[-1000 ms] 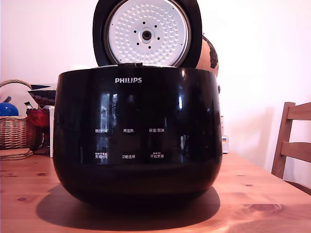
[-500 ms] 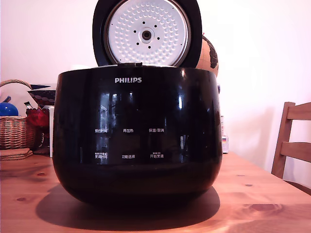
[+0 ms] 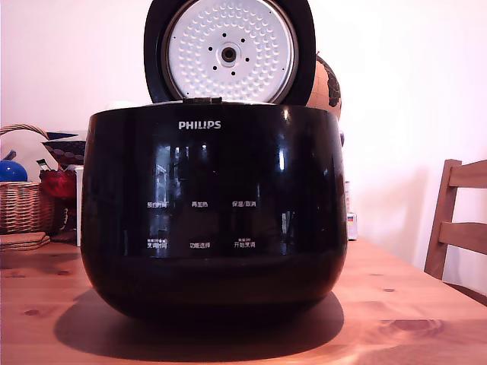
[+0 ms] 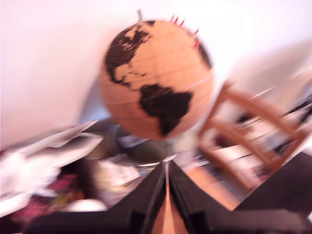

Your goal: Close the rice cooker by pressing the lid down with medium force

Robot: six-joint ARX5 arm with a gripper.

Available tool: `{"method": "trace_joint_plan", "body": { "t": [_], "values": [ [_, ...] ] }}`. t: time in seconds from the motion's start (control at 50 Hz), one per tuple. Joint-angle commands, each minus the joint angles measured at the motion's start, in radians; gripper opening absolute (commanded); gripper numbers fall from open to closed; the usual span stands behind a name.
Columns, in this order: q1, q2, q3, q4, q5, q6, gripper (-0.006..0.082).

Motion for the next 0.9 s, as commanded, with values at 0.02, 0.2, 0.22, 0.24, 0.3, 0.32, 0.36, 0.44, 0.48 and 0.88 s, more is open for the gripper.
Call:
{"method": "trace_joint_plan", "body": {
  "t": [0.02, 0.2, 0.22, 0.24, 0.3, 0.32, 0.36, 0.44, 0.48, 0.88],
  "values": [
    [-0.004, 0.050, 0.012, 0.000, 0.047, -0.035, -0.0021],
    [-0.014, 0.065, 0.012, 0.006, 0.055, -0.045, -0.0021],
    [-0.018, 0.068, 0.012, 0.006, 0.056, -0.046, -0.0021],
    [-0.021, 0.069, 0.012, 0.005, 0.056, -0.047, -0.0021],
    [-0.029, 0.079, 0.012, -0.002, 0.060, -0.050, -0.0021],
    [-0.031, 0.085, 0.012, -0.001, 0.065, -0.050, -0.0021],
    [-0.034, 0.095, 0.012, -0.003, 0.075, -0.054, -0.0021],
    [-0.050, 0.114, 0.012, -0.009, 0.089, -0.064, -0.0021],
    [-0.057, 0.121, 0.012, -0.010, 0.092, -0.068, -0.0021],
    [-0.097, 0.160, 0.012, -0.073, 0.092, -0.061, -0.0021]
  ]
}}
